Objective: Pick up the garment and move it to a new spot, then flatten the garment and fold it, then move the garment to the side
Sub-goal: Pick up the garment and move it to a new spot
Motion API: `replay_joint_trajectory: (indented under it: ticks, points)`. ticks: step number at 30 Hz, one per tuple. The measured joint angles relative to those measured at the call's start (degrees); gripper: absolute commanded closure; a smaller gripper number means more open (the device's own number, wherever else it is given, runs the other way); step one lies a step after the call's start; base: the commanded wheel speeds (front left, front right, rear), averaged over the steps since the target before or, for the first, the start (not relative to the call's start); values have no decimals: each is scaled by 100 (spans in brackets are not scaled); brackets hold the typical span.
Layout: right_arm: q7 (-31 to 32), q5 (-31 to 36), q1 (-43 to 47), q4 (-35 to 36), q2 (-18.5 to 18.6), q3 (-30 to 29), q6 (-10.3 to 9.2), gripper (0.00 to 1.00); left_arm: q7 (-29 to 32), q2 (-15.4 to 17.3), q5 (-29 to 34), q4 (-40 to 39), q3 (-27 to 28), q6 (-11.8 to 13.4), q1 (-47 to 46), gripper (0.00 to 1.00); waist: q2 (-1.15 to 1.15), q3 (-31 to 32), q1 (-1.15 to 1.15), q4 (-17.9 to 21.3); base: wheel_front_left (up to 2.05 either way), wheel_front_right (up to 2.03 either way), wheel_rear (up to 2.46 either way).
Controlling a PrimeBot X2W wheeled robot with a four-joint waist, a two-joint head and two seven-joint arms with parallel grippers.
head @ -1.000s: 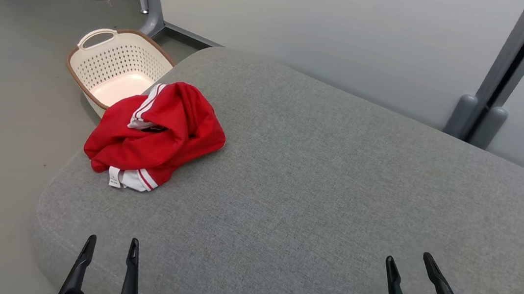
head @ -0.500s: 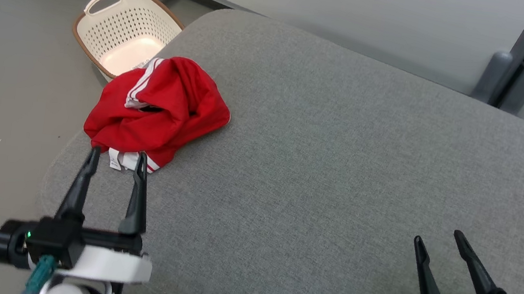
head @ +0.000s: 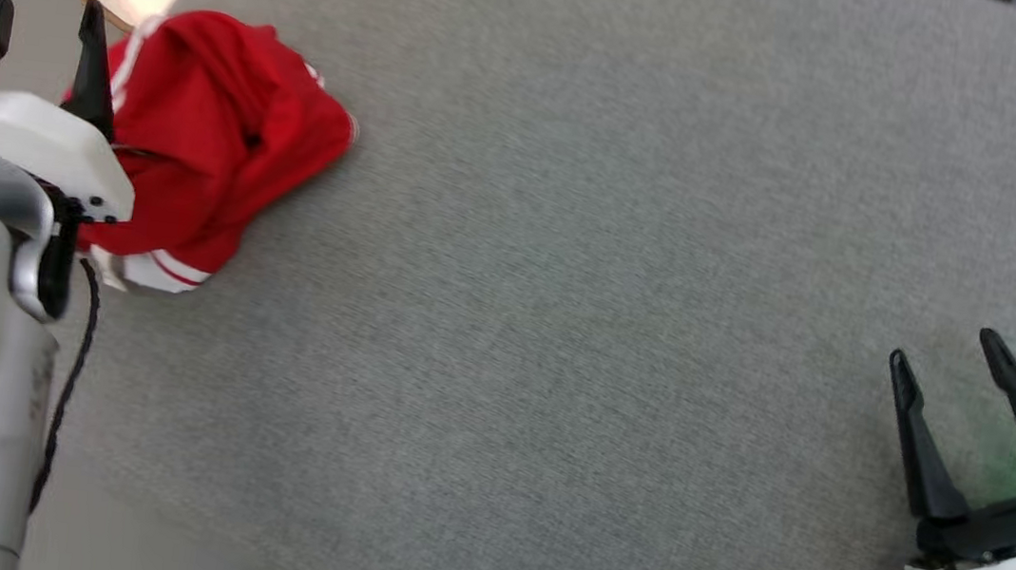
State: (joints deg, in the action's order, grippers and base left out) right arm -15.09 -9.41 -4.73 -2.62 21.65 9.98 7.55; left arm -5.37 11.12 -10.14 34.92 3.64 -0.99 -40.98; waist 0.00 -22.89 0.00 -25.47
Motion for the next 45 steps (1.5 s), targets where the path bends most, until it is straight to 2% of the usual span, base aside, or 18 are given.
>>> replay_joint_trajectory:
  ticks: [6,9,12,17,18,19,26,30,35,40,45]
  points:
    - [-3,-1,-223,170,80,-101,0,0,1296,226,-550,1314,144,-430,-801,0,0,-500,0,353,0,0,0]
    - [-7,-1,-260,242,57,-190,1,0,1530,232,-862,1528,131,-576,-926,0,0,-678,0,515,0,0,0]
    - [-14,-1,-272,324,21,-236,1,0,1712,181,-1110,1652,-20,-612,-916,0,0,-816,0,618,0,0,0]
    - [-22,0,-345,378,-14,-254,3,0,1926,130,-1684,1495,-583,-626,-764,0,0,-958,0,671,0,0,0]
    - [-22,0,-355,382,-15,-252,3,0,1835,185,-1786,1413,-694,-626,-733,72,0,-974,0,672,0,0,0]
    - [-22,1,-372,386,-22,-244,3,0,1686,242,-1836,1344,-794,-626,-695,100,0,-982,0,671,0,0,0]
    - [-10,5,-501,216,-163,-158,1,0,445,541,-2098,771,-1282,-644,-630,100,0,-767,0,739,0,0,0]
    - [-3,-11,-529,73,-382,-69,0,0,141,779,-2246,199,-1550,-645,-655,100,0,-487,0,851,0,0,0]
    - [-2,-68,-600,-40,-779,10,0,0,263,1143,-2469,-817,-1740,-645,-821,100,0,-98,0,1141,0,0,0]
    - [-2,-115,-604,-163,-1203,55,0,0,778,1383,-2627,-1798,-1733,-639,-1010,100,0,244,0,1648,0,0,0]
    - [-2,-133,-542,-218,-1479,23,0,0,1282,1428,-2795,-2523,-1660,-389,-1275,100,0,535,0,2317,0,0,0]
